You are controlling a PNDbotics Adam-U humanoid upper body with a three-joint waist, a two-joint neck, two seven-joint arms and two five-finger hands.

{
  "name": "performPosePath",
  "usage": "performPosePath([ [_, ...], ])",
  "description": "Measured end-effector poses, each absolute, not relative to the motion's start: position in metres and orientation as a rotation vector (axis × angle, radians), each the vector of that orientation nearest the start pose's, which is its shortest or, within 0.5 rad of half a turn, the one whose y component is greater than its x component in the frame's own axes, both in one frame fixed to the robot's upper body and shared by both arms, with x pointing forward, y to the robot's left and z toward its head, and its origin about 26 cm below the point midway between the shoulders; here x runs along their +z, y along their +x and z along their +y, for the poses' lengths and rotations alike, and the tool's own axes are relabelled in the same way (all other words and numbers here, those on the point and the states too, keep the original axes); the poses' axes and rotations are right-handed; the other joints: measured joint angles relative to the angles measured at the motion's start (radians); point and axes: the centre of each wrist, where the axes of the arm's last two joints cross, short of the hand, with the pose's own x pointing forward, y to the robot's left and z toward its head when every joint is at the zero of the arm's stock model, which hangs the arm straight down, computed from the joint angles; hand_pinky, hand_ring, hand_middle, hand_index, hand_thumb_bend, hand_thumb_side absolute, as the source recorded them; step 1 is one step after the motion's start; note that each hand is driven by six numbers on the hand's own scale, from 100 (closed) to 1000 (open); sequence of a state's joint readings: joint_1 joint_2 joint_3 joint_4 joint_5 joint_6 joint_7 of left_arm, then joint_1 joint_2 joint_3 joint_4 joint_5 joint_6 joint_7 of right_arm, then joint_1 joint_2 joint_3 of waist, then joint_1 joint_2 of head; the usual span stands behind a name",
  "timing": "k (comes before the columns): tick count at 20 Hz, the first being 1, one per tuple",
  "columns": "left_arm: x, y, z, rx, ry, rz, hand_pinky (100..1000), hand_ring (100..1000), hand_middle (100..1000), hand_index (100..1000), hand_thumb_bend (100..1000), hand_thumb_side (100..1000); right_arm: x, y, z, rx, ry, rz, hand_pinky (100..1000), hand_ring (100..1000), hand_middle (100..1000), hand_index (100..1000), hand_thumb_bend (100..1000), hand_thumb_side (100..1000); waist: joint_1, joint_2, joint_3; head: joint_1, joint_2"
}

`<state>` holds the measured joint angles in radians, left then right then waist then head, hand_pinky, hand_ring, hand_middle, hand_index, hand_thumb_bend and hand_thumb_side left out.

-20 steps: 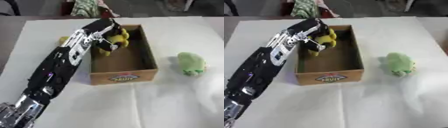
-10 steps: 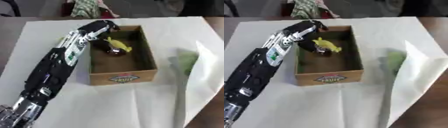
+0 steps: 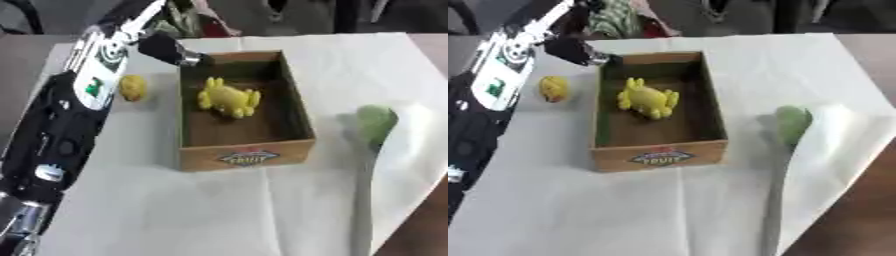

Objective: Pick up objects on the table and place them in the box.

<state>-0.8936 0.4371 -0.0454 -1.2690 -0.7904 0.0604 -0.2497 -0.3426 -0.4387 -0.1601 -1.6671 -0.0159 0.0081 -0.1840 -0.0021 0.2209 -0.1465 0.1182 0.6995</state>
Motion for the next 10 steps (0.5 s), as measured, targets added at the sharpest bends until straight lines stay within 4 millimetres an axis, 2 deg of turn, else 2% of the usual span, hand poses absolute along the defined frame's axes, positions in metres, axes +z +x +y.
performPosePath([
  [4,0.248,0.448,0.289,-1.052,1.058,-1.558,749,650,678,795,672,344,0.169,0.341,-0.347,0.073,-0.522,-2.04,726,782,736,764,100,102,0.0,0.0,0.005,-0.007,-0.005],
  [10,0.221,0.457,0.319,-1.083,1.07,-1.324,740,641,649,779,612,282,0.169,0.341,-0.347,0.075,-0.522,-2.04,725,782,736,765,100,102,0.0,0.0,0.006,-0.012,-0.006],
])
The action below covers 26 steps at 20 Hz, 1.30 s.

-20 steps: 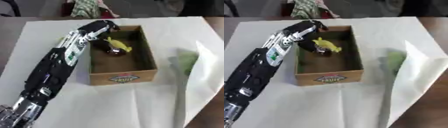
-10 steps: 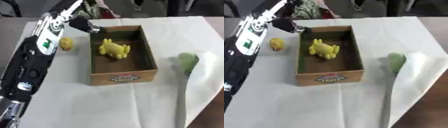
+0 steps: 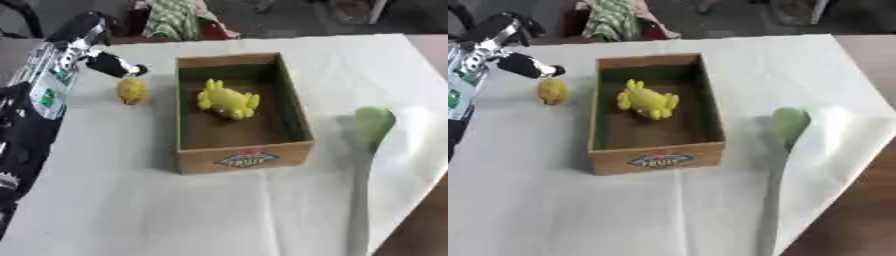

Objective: Pick up objects on the table and place them in the box.

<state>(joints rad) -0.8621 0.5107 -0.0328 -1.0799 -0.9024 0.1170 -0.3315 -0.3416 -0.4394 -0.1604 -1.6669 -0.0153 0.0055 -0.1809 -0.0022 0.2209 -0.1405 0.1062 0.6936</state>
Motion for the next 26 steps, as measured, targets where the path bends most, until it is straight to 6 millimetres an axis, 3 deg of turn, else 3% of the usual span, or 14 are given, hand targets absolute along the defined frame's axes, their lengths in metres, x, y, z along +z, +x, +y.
performPosePath([
  [4,0.208,0.461,0.327,-1.092,1.067,-1.257,739,641,647,779,607,280,0.169,0.341,-0.347,0.076,-0.521,-2.041,725,782,736,765,100,102,-0.001,0.0,0.0,-0.002,0.0],
  [8,0.2,0.463,0.332,-1.098,1.054,-1.212,726,630,645,784,709,330,0.169,0.341,-0.347,0.076,-0.521,-2.041,724,782,736,765,100,103,-0.002,0.0,0.0,-0.002,0.0],
  [13,0.185,0.466,0.332,-1.122,1.013,-1.151,709,602,612,774,669,310,0.169,0.341,-0.347,0.076,-0.521,-2.041,724,782,736,764,100,103,-0.003,0.0,-0.002,-0.002,0.0],
  [17,0.179,0.467,0.329,-1.161,0.988,-1.127,649,495,500,671,283,100,0.168,0.341,-0.347,0.076,-0.521,-2.039,724,781,736,764,100,103,-0.003,0.0,-0.002,-0.002,0.0],
  [19,0.177,0.468,0.328,-1.168,0.98,-1.125,605,411,413,575,125,100,0.168,0.341,-0.347,0.076,-0.522,-2.038,724,781,736,764,100,104,-0.002,0.0,-0.002,-0.002,0.0],
  [23,0.175,0.468,0.325,-1.158,0.981,-1.149,525,237,217,385,100,100,0.168,0.341,-0.347,0.077,-0.522,-2.037,724,781,736,764,100,104,-0.003,0.0,-0.002,-0.002,0.0],
  [26,0.178,0.467,0.324,-1.134,1.004,-1.194,503,203,185,356,100,100,0.167,0.341,-0.347,0.077,-0.522,-2.037,723,781,736,764,100,102,-0.004,0.001,-0.002,-0.002,0.0],
])
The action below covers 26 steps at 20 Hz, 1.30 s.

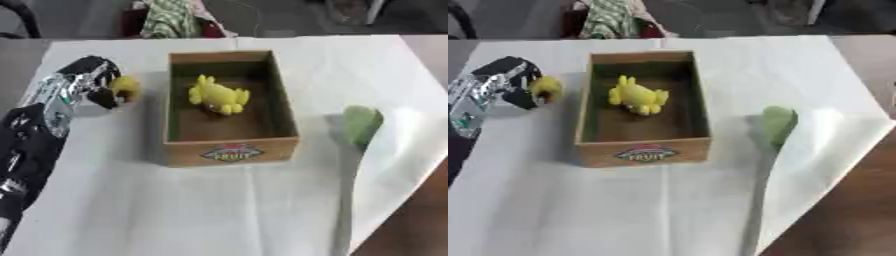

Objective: Pick up objects on the table and place them in the box.

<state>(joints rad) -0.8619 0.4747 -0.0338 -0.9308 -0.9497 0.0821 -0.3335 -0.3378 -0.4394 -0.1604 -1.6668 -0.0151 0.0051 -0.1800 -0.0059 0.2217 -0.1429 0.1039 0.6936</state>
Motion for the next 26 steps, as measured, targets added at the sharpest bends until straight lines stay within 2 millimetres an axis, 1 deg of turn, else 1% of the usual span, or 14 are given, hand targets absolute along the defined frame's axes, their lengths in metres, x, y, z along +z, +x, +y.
performPosePath([
  [3,0.189,0.466,0.319,-1.096,1.04,-1.279,498,191,178,352,100,100,0.167,0.341,-0.347,0.077,-0.522,-2.037,723,781,736,764,100,103,-0.002,0.0,0.0,0.0,0.0],
  [8,0.218,0.46,0.306,-1.039,1.086,-1.45,496,182,172,348,100,100,0.167,0.341,-0.347,0.077,-0.522,-2.036,723,781,736,764,100,103,-0.002,0.0,0.0,0.0,0.0],
  [9,0.222,0.458,0.304,-1.032,1.089,-1.469,494,175,170,349,129,100,0.167,0.341,-0.347,0.077,-0.522,-2.036,724,782,737,764,100,103,-0.002,0.0,0.0,0.0,0.0],
  [10,0.226,0.458,0.301,-1.029,1.091,-1.493,494,177,171,351,133,100,0.167,0.341,-0.347,0.077,-0.522,-2.036,724,782,737,764,100,103,-0.002,0.0,-0.002,0.002,0.0],
  [11,0.234,0.457,0.295,-1.031,1.095,-1.533,495,179,174,354,134,100,0.167,0.341,-0.347,0.078,-0.521,-2.035,724,782,737,764,100,103,-0.002,-0.001,-0.004,0.004,0.0],
  [13,0.252,0.454,0.276,-1.053,1.096,-1.649,503,196,191,371,151,100,0.167,0.341,-0.347,0.079,-0.521,-2.034,724,783,737,764,100,103,-0.001,-0.001,-0.004,0.006,0.0],
  [14,0.257,0.452,0.266,-1.073,1.08,-1.698,505,199,194,374,150,100,0.167,0.341,-0.347,0.079,-0.521,-2.034,724,783,737,764,100,103,-0.001,-0.001,-0.005,0.007,0.0],
  [17,0.261,0.446,0.244,-1.152,1.004,-1.783,512,213,207,385,155,100,0.167,0.341,-0.347,0.079,-0.52,-2.034,724,784,738,765,100,101,-0.002,-0.001,-0.008,0.009,0.0],
  [21,0.252,0.444,0.22,-1.284,0.884,-1.79,524,243,236,411,196,100,0.168,0.341,-0.347,0.078,-0.521,-2.034,724,784,737,765,100,100,-0.002,-0.002,-0.013,0.012,0.0],
  [24,0.244,0.444,0.208,-1.37,0.81,-1.765,533,269,269,441,269,100,0.168,0.341,-0.347,0.077,-0.521,-2.035,724,784,737,765,100,100,-0.002,-0.002,-0.014,0.013,0.0],
  [25,0.242,0.444,0.205,-1.393,0.788,-1.754,534,273,275,446,278,100,0.168,0.341,-0.347,0.076,-0.522,-2.035,724,784,737,765,100,100,-0.002,-0.002,-0.014,0.014,0.0],
  [26,0.24,0.444,0.203,-1.412,0.767,-1.747,547,298,305,473,339,100,0.168,0.341,-0.347,0.076,-0.522,-2.035,724,784,737,765,100,100,-0.002,-0.002,-0.014,0.014,0.0],
])
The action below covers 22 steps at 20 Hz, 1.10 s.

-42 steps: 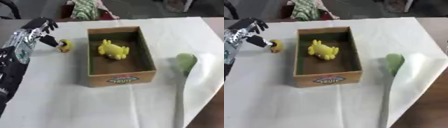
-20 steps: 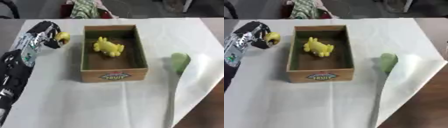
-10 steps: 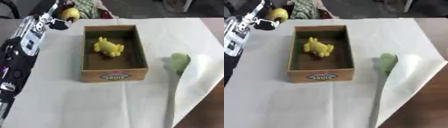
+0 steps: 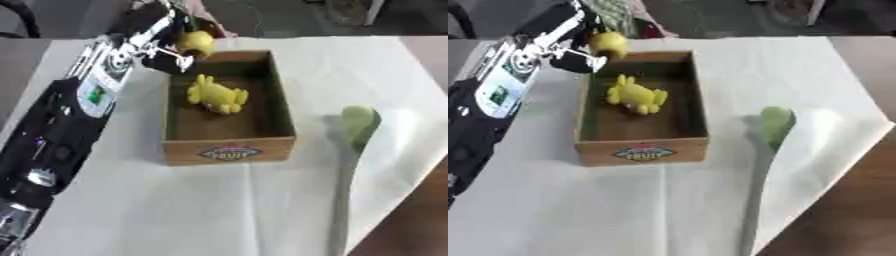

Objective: Pick up objects on the table and place them in the box.

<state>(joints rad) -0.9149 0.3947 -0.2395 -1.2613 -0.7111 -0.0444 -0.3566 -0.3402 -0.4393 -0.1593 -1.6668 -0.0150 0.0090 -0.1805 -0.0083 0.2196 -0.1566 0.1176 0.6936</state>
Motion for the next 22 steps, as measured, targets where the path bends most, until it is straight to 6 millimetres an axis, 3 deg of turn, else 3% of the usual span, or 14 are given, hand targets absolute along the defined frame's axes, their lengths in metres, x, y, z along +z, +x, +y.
performPosePath([
  [1,0.239,0.444,0.202,-1.428,0.749,-1.739,556,317,328,491,375,100,0.168,0.341,-0.347,0.076,-0.521,-2.035,724,784,737,765,100,100,0.0,0.0,0.0,0.0,0.0],
  [2,0.238,0.444,0.202,-1.442,0.73,-1.73,577,364,384,537,469,124,0.168,0.341,-0.347,0.076,-0.521,-2.036,723,784,737,765,100,100,0.0,0.0,0.0,0.0,0.0],
  [5,0.232,0.443,0.203,-1.471,0.67,-1.699,636,513,554,706,810,364,0.169,0.341,-0.347,0.076,-0.521,-2.038,724,784,737,766,100,100,0.0,0.0,0.003,-0.001,0.0],
  [6,0.229,0.443,0.204,-1.479,0.649,-1.687,665,564,624,760,934,485,0.169,0.341,-0.347,0.076,-0.521,-2.038,724,784,737,766,100,100,0.0,0.0,0.004,-0.001,0.0],
  [8,0.226,0.441,0.206,-1.487,0.608,-1.674,697,622,706,804,991,607,0.169,0.342,-0.347,0.076,-0.522,-2.039,725,784,737,767,100,100,0.0,0.0,0.007,-0.003,-0.001],
  [12,0.228,0.433,0.22,-1.431,0.574,-1.69,694,616,717,801,996,696,0.175,0.342,-0.35,0.092,-0.54,-2.049,726,785,740,770,100,100,0.0,0.0,0.015,-0.008,-0.001],
  [18,0.246,0.412,0.251,-1.177,0.587,-1.833,650,526,613,756,925,625,0.19,0.345,-0.361,0.172,-0.597,-2.062,728,787,745,780,100,100,-0.007,0.0,0.035,-0.023,-0.001],
  [22,0.254,0.392,0.274,-0.978,0.601,-1.927,643,517,602,750,916,607,0.199,0.348,-0.368,0.26,-0.629,-2.058,729,787,748,783,100,100,-0.007,0.0,0.047,-0.03,-0.001],
])
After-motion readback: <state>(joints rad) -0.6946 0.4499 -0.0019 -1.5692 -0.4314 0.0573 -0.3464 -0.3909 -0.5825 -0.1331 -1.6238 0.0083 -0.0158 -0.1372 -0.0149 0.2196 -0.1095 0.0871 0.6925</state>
